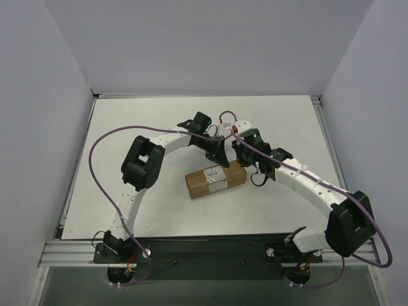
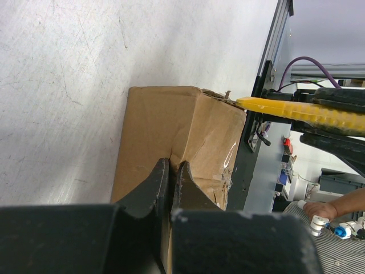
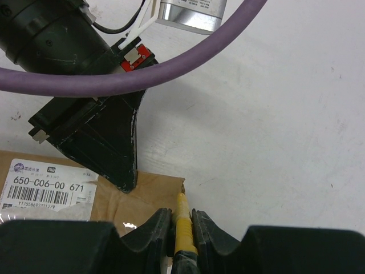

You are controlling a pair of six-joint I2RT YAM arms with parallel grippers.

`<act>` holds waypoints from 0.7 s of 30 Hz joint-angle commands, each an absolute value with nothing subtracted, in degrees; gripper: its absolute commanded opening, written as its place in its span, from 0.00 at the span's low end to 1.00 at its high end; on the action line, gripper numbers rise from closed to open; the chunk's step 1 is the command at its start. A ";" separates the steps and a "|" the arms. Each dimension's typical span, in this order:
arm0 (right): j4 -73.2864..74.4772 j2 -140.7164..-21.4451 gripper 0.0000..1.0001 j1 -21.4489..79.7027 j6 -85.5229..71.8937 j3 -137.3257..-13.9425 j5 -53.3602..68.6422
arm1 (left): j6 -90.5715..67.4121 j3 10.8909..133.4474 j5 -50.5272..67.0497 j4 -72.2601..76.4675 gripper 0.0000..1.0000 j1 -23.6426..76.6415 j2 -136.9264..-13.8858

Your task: Unpack the express box

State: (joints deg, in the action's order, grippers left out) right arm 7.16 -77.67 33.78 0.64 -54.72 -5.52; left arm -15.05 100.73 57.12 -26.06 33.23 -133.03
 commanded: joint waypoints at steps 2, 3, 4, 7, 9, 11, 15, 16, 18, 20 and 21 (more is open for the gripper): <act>12.20 -76.47 0.00 34.45 0.00 -54.67 -5.62 | -15.47 100.63 54.32 -25.22 0.00 33.22 -133.07; 13.09 -75.68 0.00 34.63 0.00 -54.84 -5.80 | -15.47 100.72 54.23 -25.31 0.00 33.22 -133.15; 14.14 -75.33 0.00 34.89 0.00 -55.19 -5.89 | -15.47 100.81 54.05 -25.31 0.00 33.22 -133.15; 18.54 -74.01 0.00 36.12 -2.10 -56.51 -6.50 | -15.47 100.90 53.79 -25.23 0.00 33.14 -133.33; 21.35 -73.13 0.00 37.08 -2.63 -57.13 -6.68 | -15.47 100.90 53.62 -25.23 0.00 33.13 -133.42; 23.63 -72.43 0.00 37.61 -2.73 -57.48 -6.68 | -15.47 100.99 53.61 -25.14 0.00 33.13 -133.50; 28.99 -71.81 0.00 37.97 -3.08 -58.80 -5.55 | -15.56 101.07 53.53 -25.05 0.00 32.96 -133.42; 30.22 -71.89 0.00 37.97 -3.16 -58.97 -5.45 | -15.56 101.07 53.53 -25.05 0.00 32.87 -133.50; 32.86 -71.37 0.00 37.71 -3.87 -58.71 -5.36 | -15.64 101.16 53.61 -25.05 0.00 32.70 -133.51; 34.44 -70.58 0.00 37.27 -4.04 -59.23 -5.45 | -15.56 101.34 53.61 -25.05 0.00 32.70 -133.42; 34.71 -70.32 0.00 36.92 -4.13 -59.85 -5.36 | -15.30 101.60 53.79 -25.14 0.00 32.61 -133.42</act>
